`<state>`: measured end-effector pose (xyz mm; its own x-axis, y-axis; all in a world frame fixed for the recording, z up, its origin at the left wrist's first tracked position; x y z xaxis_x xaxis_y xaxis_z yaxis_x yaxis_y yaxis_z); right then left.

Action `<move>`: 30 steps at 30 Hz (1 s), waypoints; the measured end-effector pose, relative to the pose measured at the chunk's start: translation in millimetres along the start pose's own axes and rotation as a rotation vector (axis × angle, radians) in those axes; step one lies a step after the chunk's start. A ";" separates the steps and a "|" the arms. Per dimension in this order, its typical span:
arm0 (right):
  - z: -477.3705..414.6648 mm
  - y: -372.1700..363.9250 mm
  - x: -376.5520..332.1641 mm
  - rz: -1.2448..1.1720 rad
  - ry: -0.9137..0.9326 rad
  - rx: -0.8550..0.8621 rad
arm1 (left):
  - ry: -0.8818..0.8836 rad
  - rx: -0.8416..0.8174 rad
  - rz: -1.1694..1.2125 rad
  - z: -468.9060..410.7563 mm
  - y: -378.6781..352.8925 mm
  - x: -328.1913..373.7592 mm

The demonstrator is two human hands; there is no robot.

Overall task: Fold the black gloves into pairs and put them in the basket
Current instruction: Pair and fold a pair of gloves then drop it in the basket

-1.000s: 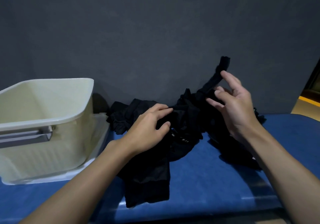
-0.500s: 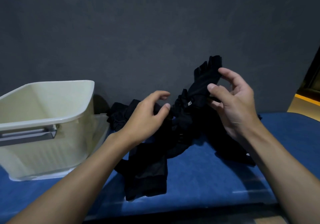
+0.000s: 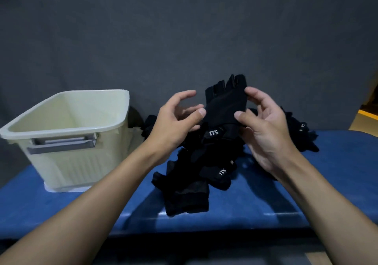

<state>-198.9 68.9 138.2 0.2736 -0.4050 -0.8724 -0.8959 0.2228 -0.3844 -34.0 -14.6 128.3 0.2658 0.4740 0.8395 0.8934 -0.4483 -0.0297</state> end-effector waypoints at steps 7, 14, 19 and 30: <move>8.8 -13.6 30.8 0.043 -0.115 -0.054 | 0.117 0.110 0.066 19.8 19.1 -18.1; 13.6 -19.1 52.1 0.061 -0.188 -0.090 | 0.109 0.180 0.072 31.3 33.4 -32.1; 12.8 -15.0 67.5 0.229 -0.197 -0.116 | -0.039 0.222 -0.041 29.4 42.3 -22.9; -12.8 32.6 89.9 0.958 -0.166 -0.053 | -0.111 0.218 -0.173 30.3 50.6 -24.8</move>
<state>-208.0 28.4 51.1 -0.5368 0.0585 -0.8417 -0.7783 0.3508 0.5208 15.5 -26.1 89.5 0.1297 0.6146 0.7781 0.9824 -0.1859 -0.0170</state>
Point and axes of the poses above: each hand's wrist, its own z-axis away from the middle knuckle, its own y-axis out of the back of the hand, x = y × z, the point moved 5 cm from there along -z, towards the middle knuckle, and after that the axes turned 8 degrees about -y, right-handed, at the moved point
